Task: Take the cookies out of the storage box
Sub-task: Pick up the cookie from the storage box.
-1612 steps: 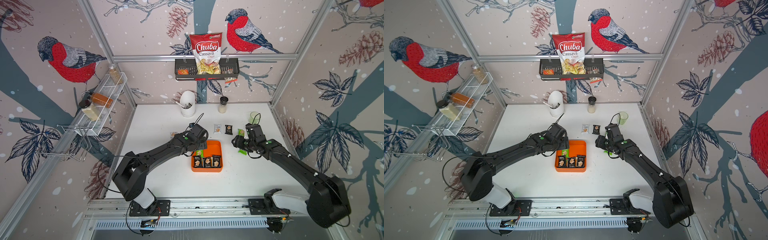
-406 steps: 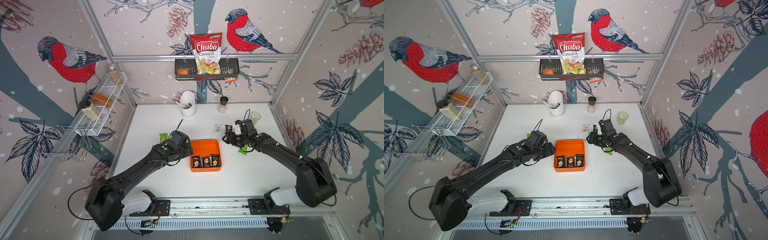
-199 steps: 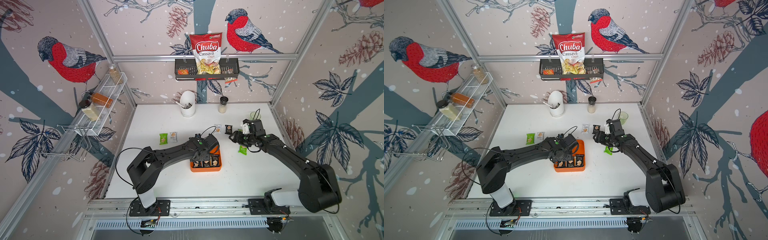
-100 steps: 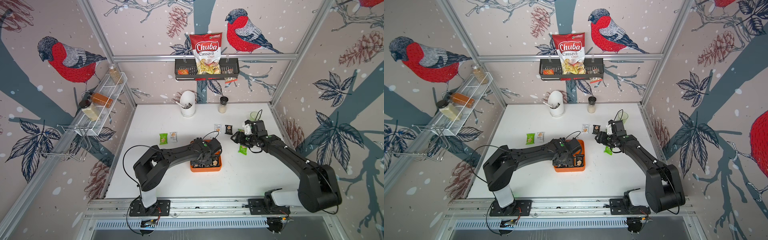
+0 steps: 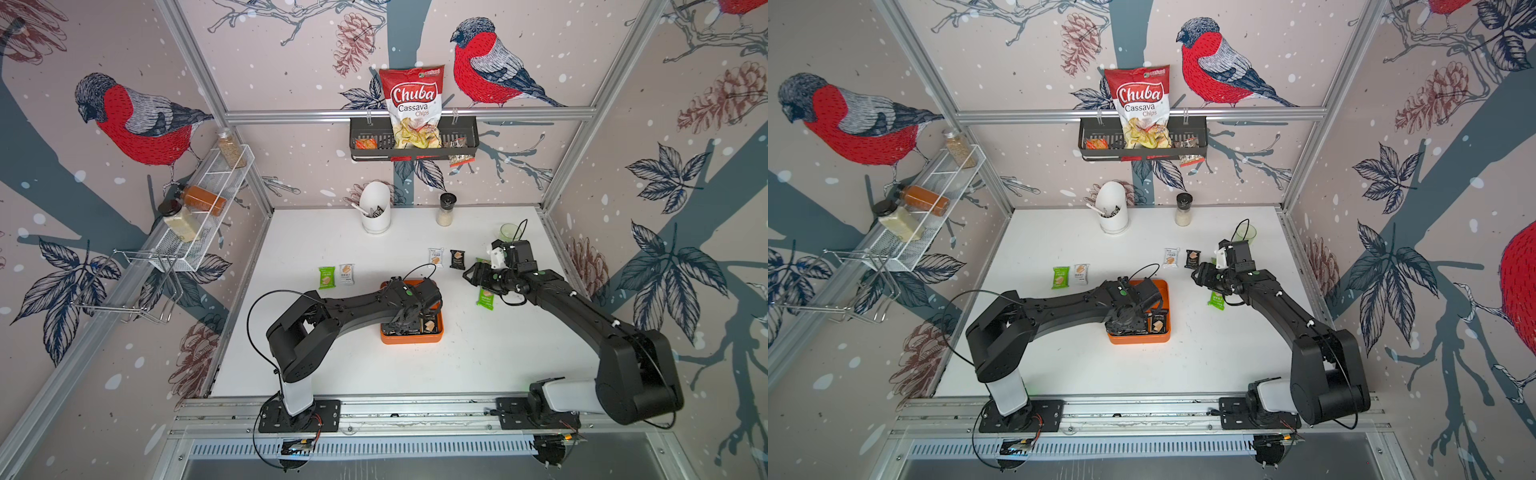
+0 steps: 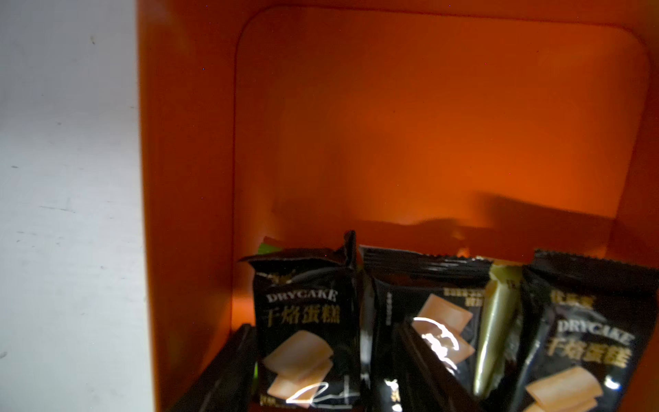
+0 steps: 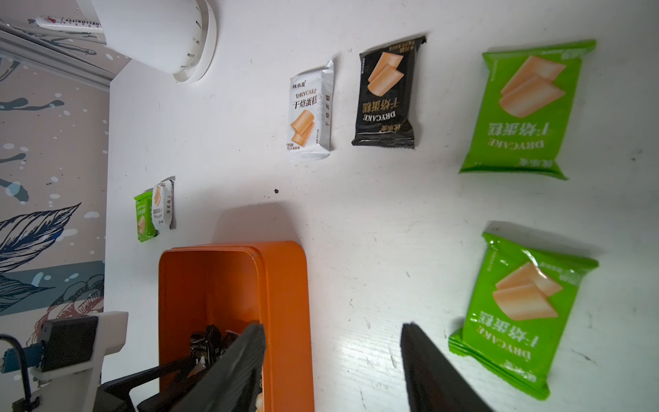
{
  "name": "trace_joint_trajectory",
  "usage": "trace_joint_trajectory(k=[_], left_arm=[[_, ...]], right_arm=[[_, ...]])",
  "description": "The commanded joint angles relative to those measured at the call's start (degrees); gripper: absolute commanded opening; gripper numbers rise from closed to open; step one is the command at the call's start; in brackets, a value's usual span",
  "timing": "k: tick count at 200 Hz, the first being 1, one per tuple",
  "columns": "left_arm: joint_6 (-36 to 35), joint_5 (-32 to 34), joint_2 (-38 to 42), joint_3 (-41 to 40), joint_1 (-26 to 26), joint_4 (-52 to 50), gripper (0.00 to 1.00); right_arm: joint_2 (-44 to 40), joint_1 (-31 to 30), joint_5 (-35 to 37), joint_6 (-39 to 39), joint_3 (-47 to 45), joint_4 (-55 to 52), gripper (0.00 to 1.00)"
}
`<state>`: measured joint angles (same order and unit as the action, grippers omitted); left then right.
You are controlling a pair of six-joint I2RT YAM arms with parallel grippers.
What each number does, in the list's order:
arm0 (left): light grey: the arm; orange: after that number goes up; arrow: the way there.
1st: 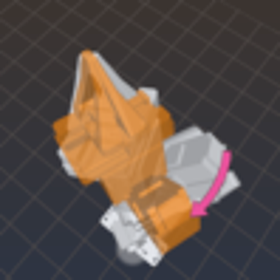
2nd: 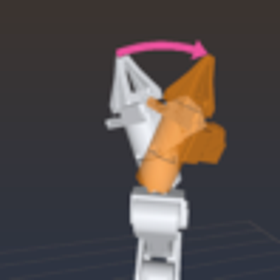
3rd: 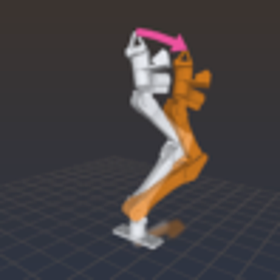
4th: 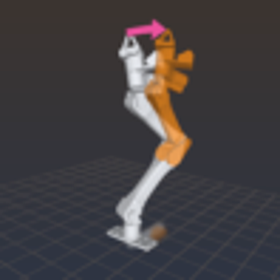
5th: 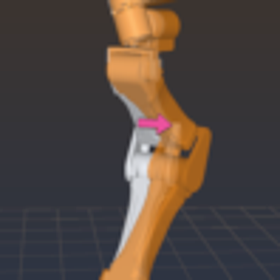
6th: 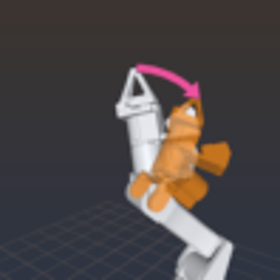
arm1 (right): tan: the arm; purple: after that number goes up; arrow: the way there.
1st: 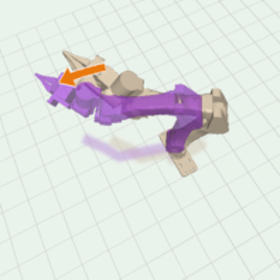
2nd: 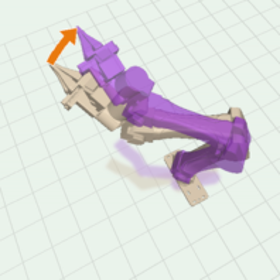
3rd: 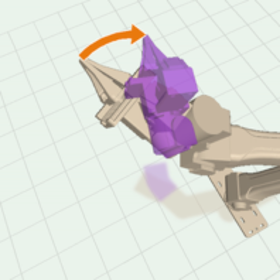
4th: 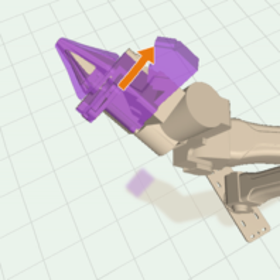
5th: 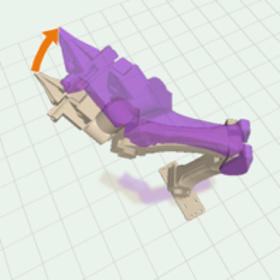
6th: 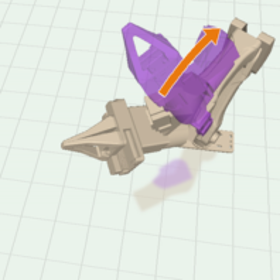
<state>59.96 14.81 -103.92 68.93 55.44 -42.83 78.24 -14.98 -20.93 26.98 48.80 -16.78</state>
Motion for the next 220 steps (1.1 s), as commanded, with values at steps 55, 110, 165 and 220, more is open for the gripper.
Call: trace_joint_trajectory(k=[55, 110, 165, 220], left_arm=[[-0.9, -0.9, 0.1, -1.1, -0.2, -1.0, 0.58], [-1.7, -1.0, 0.2, -2.1, -0.3, -2.9, 0.65], [-1.0, 0.4, 0.7, -1.1, -0.4, -4.2, 0.52], [-1.0, 2.5, 1.8, 1.2, -0.3, -7.7, 0.52]], right_arm=[[0.1, 0.1, -0.5, -0.3, -0.1, 0.2, 0.66], [0.2, 0.1, -0.2, -0.5, 0.1, 0.1, 0.66], [0.9, 0.1, -0.3, -0.5, 0.2, 0.0, 0.66], [2.4, 0.1, -0.6, -0.5, 1.0, 0.1, 0.66]])
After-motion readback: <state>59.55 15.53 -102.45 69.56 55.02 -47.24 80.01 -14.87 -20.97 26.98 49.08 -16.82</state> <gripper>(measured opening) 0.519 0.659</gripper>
